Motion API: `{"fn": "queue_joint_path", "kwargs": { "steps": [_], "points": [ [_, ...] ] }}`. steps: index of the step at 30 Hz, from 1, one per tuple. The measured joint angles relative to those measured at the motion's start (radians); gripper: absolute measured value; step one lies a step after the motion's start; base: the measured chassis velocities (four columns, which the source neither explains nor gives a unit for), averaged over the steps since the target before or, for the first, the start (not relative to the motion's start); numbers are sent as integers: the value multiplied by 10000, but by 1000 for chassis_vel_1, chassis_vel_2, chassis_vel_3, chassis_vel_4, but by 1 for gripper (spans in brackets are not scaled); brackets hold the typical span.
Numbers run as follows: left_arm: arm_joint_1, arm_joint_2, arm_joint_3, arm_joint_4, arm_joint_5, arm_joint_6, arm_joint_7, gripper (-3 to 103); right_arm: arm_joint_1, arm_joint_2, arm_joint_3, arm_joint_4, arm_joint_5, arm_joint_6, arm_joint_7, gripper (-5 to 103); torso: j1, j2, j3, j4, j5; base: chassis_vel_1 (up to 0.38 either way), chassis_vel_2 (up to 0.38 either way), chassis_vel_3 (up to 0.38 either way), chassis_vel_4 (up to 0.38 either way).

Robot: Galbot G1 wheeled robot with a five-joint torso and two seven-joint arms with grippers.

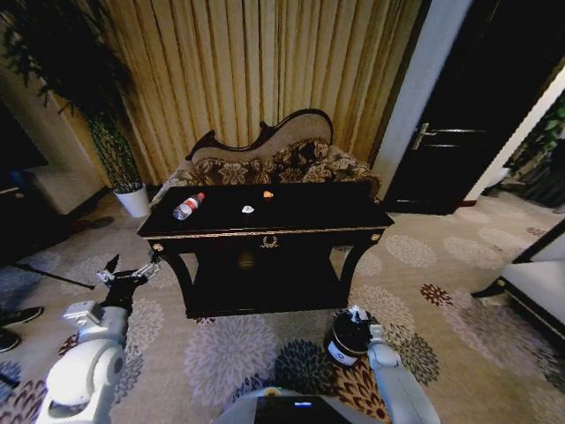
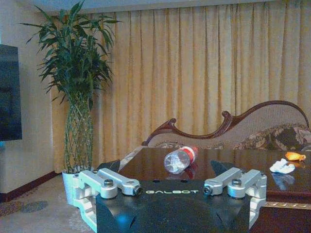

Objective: Move to the front of the table and place the trash on the table into the trash bin.

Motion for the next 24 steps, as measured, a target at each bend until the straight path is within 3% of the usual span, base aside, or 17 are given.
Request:
{"fn": "queue_joint_path", "kwargs": {
  "steps": [1, 3, 5, 8, 9, 12, 14, 16, 17, 19, 24],
  "points": [
    [0, 0, 0, 0, 0, 0, 0, 100, 0, 0, 0, 0, 0, 0, 0, 57, 0, 0, 0, 0, 0, 0, 0, 0, 0],
    [28, 0, 0, -34, 0, -6, -3, 100, 31, 15, -1, 29, 6, 8, 0, 68, 0, 0, 0, 1, 2, 0, 0, 0, 0],
    [33, 3, 0, -39, 0, -6, -4, 100, 31, 17, -1, 52, 7, 9, -1, 68, 0, 0, -1, 2, 2, 0, 0, 0, 0],
    [21, 11, 14, -30, 3, -21, -7, 100, -40, 17, -1, 182, 77, 71, 0, 84, 0, 0, 0, 1, 2, 0, 0, 0, 0],
    [21, 11, 14, -30, 3, -21, -7, 100, -40, 17, -1, 182, 77, 71, 0, 84, 0, 0, 0, 1, 2, 0, 0, 0, 0],
    [-14, -17, 103, 21, 30, -37, -14, 100, -466, 97, 58, 1294, 674, 99, 0, 98, 0, 0, 0, -1, 3, 0, 0, 0, 0],
    [-35, -28, 134, 24, 40, -40, -16, 100, -617, 158, 133, 1807, 865, -1, 0, 98, 0, 0, 0, 0, 2, 0, 0, 0, 0],
    [-118, -31, 224, 20, 49, -9, -47, 100, -1178, 432, 192, 3917, 1409, -400, 2, 100, -1, 1, -2, 3, -2, 0, 0, 0, 0],
    [-118, -31, 224, 20, 49, -9, -47, 100, -1178, 432, 192, 3917, 1409, -400, 2, 100, -1, 1, -2, 3, -2, 0, 0, 0, 0],
    [-182, 65, 246, 35, 45, 20, -53, 100, -1666, 565, 29, 5741, 1654, -670, 1, 100, 0, 0, -1, 2, 3, 0, 0, 0, 0],
    [-192, 163, 189, 103, -14, 11, -42, 100, -2191, 451, -211, 7977, 1883, -1201, 2, 100, 0, 0, -1, 1, 0, 0, 0, 0, 0]
  ]
}}
